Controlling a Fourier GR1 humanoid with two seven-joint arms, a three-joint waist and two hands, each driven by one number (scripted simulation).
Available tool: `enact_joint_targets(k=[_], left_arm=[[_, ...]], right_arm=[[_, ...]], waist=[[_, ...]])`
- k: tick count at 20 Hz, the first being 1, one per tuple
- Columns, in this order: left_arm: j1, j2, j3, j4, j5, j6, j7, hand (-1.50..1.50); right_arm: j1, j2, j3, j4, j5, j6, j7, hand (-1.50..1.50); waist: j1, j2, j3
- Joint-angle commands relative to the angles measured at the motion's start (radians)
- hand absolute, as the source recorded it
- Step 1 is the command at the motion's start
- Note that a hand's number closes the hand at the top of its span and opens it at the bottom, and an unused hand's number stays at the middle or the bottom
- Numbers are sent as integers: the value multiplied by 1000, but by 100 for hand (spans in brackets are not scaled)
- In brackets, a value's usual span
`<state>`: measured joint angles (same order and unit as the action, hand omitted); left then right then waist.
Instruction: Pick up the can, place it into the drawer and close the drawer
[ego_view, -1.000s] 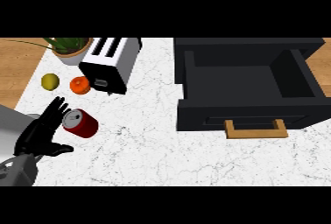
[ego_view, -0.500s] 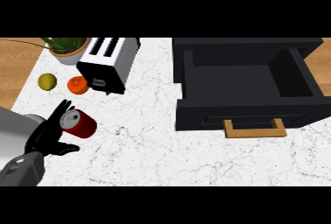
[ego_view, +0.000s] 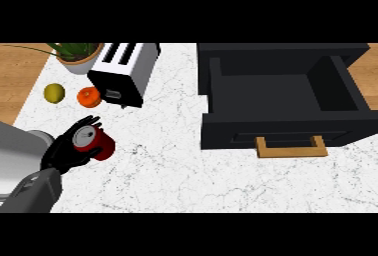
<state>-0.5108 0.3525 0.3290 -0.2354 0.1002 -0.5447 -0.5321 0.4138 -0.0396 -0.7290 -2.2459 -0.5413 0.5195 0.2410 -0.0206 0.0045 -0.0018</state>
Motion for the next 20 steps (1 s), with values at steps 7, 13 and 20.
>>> enact_joint_targets(k=[7, 13, 20], left_arm=[[-58, 6, 3, -27, 38, -184, 32, 150], [-120, -37, 1, -104, 75, -183, 102, 150], [-20, -301, 30, -276, 112, 284, 22, 150]], right_arm=[[15, 7, -21, 12, -36, 25, 6, -150], [21, 38, -14, 11, -11, 41, -1, -150], [17, 39, 1, -40, 12, -32, 28, -150]], waist=[[4, -2, 0], [11, -6, 2], [47, -16, 4]])
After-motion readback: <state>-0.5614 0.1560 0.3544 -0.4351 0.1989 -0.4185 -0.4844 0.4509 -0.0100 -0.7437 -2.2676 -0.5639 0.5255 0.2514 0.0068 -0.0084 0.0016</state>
